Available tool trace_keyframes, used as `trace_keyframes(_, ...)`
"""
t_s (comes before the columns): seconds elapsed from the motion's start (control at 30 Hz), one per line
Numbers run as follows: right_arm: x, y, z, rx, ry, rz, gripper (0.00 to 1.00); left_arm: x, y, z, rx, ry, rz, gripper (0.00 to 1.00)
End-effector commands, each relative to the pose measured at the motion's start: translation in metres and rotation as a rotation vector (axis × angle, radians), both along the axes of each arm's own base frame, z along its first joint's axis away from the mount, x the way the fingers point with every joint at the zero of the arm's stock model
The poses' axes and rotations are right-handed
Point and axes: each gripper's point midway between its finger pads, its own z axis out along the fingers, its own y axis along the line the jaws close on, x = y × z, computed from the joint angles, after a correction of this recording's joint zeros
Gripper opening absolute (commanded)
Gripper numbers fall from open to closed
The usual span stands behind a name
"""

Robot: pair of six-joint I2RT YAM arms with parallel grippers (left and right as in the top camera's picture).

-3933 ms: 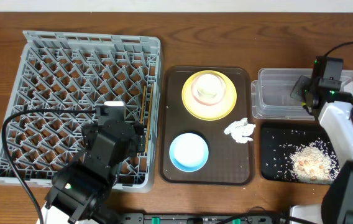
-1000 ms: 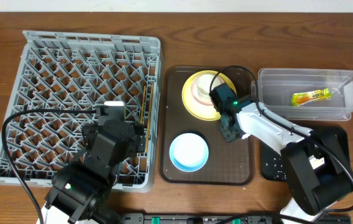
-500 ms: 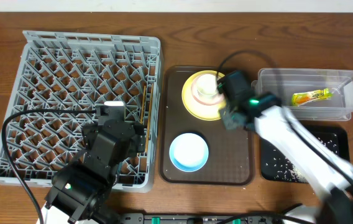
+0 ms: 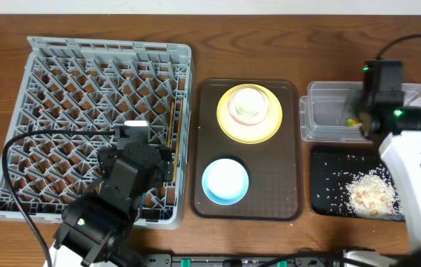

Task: Sort waste into correct bins and load items into the dishwasher
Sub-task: 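Grasp the white tissue with the right gripper and lift, then drop the tissue into the clear plastic bin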

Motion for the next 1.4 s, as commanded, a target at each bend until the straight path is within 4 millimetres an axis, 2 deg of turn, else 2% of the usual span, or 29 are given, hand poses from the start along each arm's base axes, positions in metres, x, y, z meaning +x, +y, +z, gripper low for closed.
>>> trace_keyframes(0.0,0.007,-0.002,-0.038,0.153,0.050,-0.018,0.01,0.000,0.000,0.002,-0.003,-0.002,0.001,0.92)
trace_keyframes(0.1,0.015,-0.007,-0.058,0.196,0.076,-0.024,0.02,0.000,0.000,0.002,-0.003,-0.002,0.001,0.92)
trace_keyframes(0.13,0.015,-0.008,-0.064,0.199,0.086,-0.028,0.07,0.000,0.000,0.002,-0.003,-0.002,0.001,0.92)
trace_keyframes(0.17,0.016,-0.010,-0.068,0.200,0.096,-0.032,0.24,0.000,0.000,0.002,-0.004,-0.002,0.000,0.92)
trace_keyframes(0.2,0.015,-0.010,-0.071,0.201,0.103,-0.034,0.61,0.000,0.000,0.002,-0.003,-0.002,0.001,0.92)
trace_keyframes(0.23,0.015,-0.010,-0.072,0.200,0.108,-0.032,0.79,0.000,0.000,0.002,-0.003,-0.002,0.001,0.92)
trace_keyframes(0.27,0.015,-0.010,-0.072,0.193,0.112,-0.019,0.92,0.000,0.000,0.002,-0.003,-0.002,0.001,0.92)
trace_keyframes(0.3,0.015,-0.009,-0.072,0.186,0.113,-0.006,0.95,0.000,0.000,0.002,-0.003,-0.002,0.000,0.92)
trace_keyframes(0.43,0.014,-0.007,-0.056,0.188,0.078,0.008,0.96,0.000,0.000,0.002,-0.003,-0.002,0.001,0.93)
trace_keyframes(0.63,0.002,0.007,0.009,0.223,-0.079,0.063,0.96,0.000,0.000,0.002,-0.003,-0.002,0.001,0.92)
trace_keyframes(0.8,-0.030,0.013,0.068,0.226,-0.216,0.065,0.95,0.000,0.000,0.002,-0.004,-0.002,0.000,0.92)
trace_keyframes(0.93,-0.062,0.017,0.113,0.207,-0.340,0.078,0.98,0.000,0.000,0.002,-0.003,-0.002,0.001,0.93)
trace_keyframes(1.07,-0.093,0.022,0.147,0.187,-0.455,0.093,0.99,0.000,0.000,0.002,-0.003,-0.002,0.001,0.93)
trace_keyframes(1.23,-0.123,0.026,0.170,0.171,-0.538,0.104,0.99,0.000,0.000,0.002,-0.004,-0.002,0.000,0.92)
trace_keyframes(1.37,-0.142,0.028,0.166,0.174,-0.522,0.102,0.99,0.000,0.000,0.002,-0.004,-0.002,0.000,0.92)
